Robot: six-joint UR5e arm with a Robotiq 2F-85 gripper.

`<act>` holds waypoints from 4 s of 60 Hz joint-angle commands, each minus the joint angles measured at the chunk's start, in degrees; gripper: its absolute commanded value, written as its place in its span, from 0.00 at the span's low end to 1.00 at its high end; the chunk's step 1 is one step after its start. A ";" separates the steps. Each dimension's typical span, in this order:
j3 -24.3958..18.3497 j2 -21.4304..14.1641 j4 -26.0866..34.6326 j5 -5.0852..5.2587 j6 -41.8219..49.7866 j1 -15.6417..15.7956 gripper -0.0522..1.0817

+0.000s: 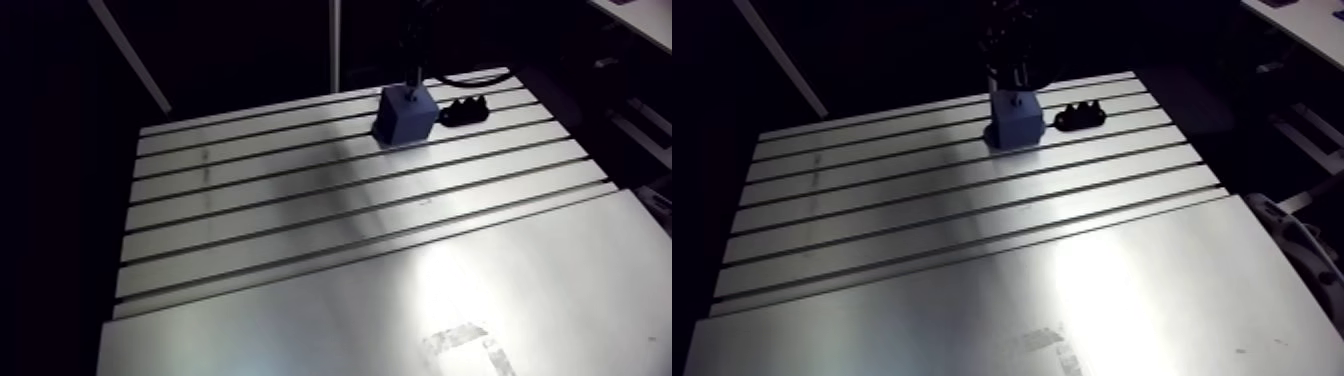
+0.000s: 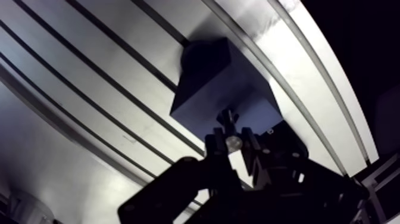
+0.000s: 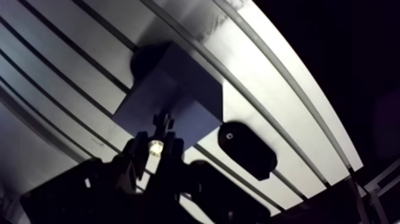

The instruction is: Pick up the M10 bolt and insert it into the hex recess until seated.

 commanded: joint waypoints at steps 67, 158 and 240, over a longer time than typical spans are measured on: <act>1.39 -0.44 -3.77 3.87 1.91 -0.77 0.05; 3.06 -4.75 -3.96 6.93 28.48 -1.04 0.56; 3.83 -2.82 -4.13 8.09 34.81 -2.89 0.99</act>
